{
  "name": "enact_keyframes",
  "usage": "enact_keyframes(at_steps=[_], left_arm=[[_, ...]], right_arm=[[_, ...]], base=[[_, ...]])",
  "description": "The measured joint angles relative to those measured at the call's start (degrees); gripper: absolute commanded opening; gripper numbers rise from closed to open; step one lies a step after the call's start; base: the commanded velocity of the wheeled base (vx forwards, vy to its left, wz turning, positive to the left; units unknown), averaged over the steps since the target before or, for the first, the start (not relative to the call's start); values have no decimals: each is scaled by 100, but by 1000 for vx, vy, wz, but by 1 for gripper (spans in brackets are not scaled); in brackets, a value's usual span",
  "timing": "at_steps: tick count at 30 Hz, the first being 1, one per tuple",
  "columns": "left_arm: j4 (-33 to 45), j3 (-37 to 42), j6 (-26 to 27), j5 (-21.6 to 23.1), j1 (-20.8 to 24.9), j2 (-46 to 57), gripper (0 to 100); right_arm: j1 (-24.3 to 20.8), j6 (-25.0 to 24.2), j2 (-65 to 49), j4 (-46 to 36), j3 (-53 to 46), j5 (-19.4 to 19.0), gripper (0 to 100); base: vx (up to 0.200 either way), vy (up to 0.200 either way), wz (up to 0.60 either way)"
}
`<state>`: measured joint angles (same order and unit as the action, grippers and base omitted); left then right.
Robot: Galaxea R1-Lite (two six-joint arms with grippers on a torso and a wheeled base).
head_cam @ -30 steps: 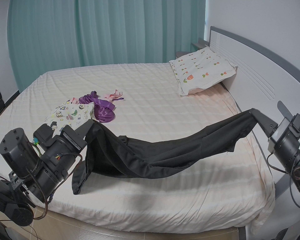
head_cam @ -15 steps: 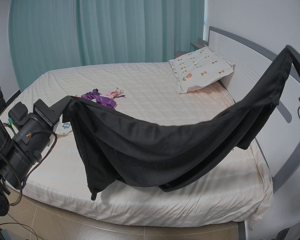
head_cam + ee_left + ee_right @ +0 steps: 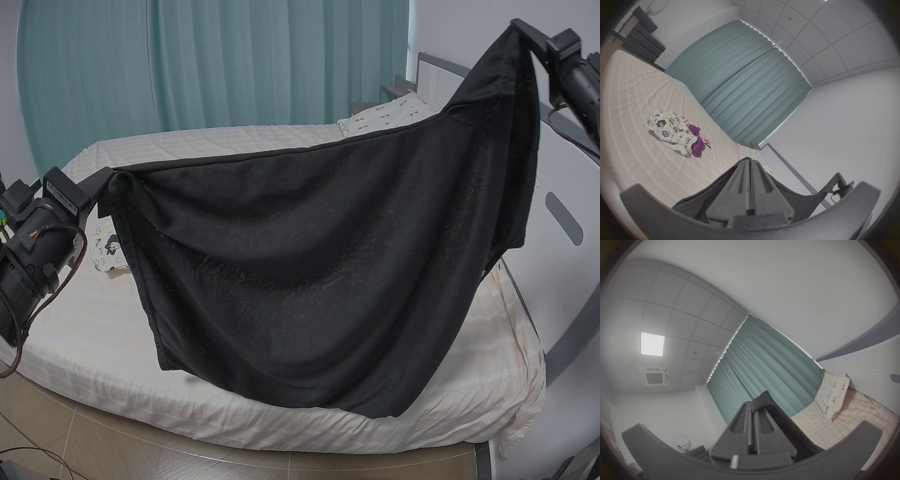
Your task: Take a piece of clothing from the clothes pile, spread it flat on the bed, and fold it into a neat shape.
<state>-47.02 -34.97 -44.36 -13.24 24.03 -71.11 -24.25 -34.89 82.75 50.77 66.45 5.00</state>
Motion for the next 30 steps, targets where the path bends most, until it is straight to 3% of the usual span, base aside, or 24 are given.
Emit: enact_keyframes(at_steps=[3,16,24,30], left_arm=[[27,-121,-112,2,-116,-229,0],[28,-857,-375,189,-846,-1701,0],[24,-1154,-558,471,-1122,-2465,0],[6,-1176,-688,525,-1182,-3046,0]], right_arm=[[226,-2,569,-46,374,-29,0],[768,-160,2623,-28,1599,-16,0],[898,-219,3246,-26,1729,-22,0],[956,-505,3589,-30,1613,-54,0]], base=[[0,0,0],[200,0,0],[200,0,0],[0,0,0]])
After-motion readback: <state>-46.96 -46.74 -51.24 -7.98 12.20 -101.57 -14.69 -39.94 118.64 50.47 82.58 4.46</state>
